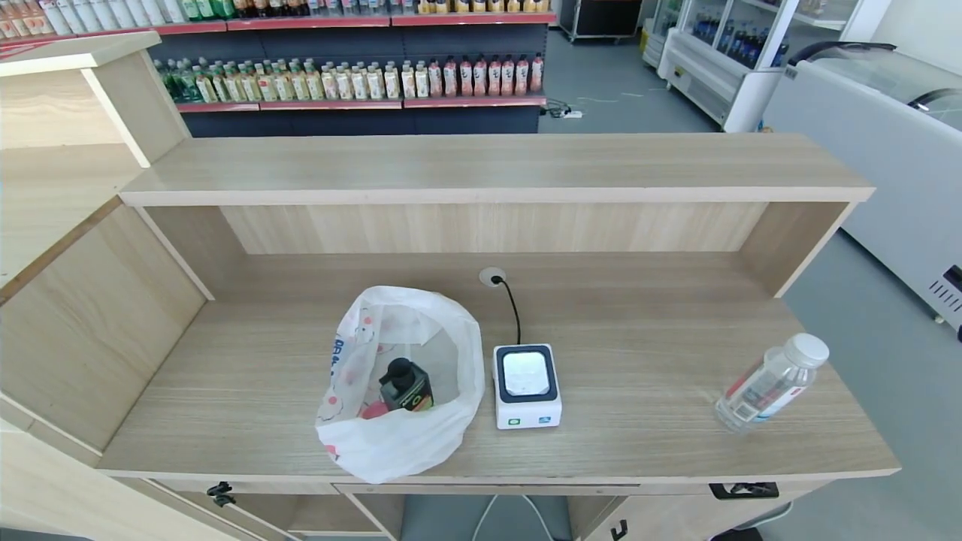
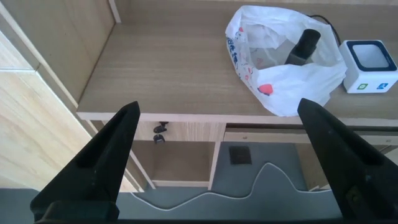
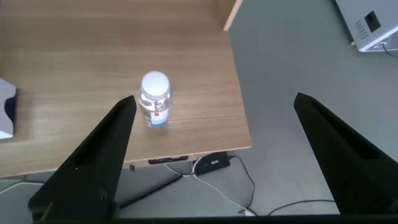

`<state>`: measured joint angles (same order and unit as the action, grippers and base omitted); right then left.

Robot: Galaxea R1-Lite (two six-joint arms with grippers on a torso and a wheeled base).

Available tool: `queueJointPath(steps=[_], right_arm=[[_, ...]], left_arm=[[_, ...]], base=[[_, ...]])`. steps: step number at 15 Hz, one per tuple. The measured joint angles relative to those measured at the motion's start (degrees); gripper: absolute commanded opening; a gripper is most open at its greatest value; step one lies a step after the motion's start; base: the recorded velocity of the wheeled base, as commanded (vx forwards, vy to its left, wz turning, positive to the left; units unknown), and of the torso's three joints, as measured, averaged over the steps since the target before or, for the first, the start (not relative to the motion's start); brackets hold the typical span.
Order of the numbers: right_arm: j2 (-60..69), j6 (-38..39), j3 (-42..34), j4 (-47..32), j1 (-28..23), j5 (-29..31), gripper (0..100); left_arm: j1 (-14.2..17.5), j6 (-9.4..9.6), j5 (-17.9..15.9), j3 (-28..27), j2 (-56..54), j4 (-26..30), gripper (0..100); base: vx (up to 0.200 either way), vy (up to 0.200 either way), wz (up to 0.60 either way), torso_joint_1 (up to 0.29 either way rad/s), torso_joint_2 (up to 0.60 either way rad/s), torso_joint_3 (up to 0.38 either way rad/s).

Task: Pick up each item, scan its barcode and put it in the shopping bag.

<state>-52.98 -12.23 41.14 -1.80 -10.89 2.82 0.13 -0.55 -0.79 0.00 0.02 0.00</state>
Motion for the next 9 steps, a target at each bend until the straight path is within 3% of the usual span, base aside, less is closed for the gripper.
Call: queueJointPath(steps=[2,7,9], right_arm=[[-1.10,0.35,-0.27,4.47,-0.16,-1.23,100],[-2.74,-1.73,-2.36,5.90,-0.16,-1.97,100],[-2.83,-2.02,-3.61,8.31,-0.11,-2.95,100]], left_arm=[[0.00,-0.02,0.01,0.00,0.00,0.00,100],[0.02,0.12,-0.05,0.00,0.00,0.00,100],[0.02,0.37,-0.07,0.00,0.00,0.00,100]], base=[[0.000,0.000,0.00,0.000,0.00,0.000],[0.000,0.000,0.00,0.000,0.00,0.000],[-0.200,0.000,0.00,0.002,0.00,0.002]])
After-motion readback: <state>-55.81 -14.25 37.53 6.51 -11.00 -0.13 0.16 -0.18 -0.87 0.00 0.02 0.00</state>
